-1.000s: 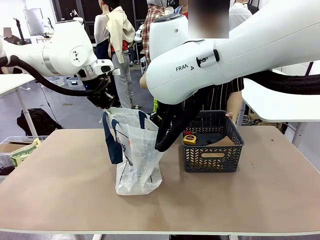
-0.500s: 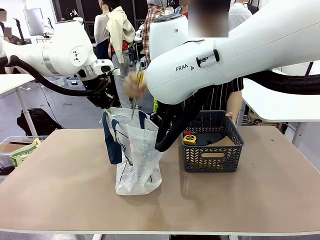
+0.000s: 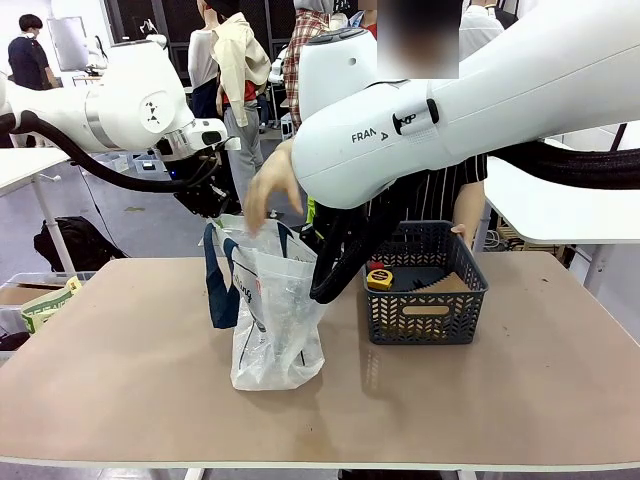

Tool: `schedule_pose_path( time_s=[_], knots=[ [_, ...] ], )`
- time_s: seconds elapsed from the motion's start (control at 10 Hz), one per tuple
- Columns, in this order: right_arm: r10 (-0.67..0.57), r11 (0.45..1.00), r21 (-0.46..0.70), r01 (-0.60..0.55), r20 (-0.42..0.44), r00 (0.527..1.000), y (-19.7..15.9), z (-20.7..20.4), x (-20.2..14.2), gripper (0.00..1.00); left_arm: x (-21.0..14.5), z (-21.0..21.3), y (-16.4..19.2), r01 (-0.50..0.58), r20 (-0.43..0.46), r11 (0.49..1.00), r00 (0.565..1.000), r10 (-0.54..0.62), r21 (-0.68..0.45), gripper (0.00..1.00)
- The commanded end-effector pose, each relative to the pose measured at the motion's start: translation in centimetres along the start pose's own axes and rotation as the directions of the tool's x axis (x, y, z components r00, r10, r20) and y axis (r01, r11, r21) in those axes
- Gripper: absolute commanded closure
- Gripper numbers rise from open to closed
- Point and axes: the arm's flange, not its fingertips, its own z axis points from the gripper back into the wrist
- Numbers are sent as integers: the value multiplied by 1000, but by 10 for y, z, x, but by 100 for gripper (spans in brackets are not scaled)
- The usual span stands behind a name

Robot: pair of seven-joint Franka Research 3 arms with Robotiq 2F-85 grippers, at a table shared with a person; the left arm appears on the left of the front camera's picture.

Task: Transfer purchased items from the store into the shopping bag.
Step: Move the Reusable shopping bag to the right side of the table.

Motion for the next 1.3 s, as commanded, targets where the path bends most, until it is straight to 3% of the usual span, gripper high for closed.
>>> schedule_pose_path(
  time_s=[0.0,1.2],
  knots=[
    [8,1000,-1,-8,1,1000,-1,-1,-1,100,0,1,1,-3,6,1000,1000,3,4,100],
    [8,1000,-1,-8,1,1000,-1,-1,-1,100,0,1,1,-3,6,1000,1000,3,4,100]
  ],
)
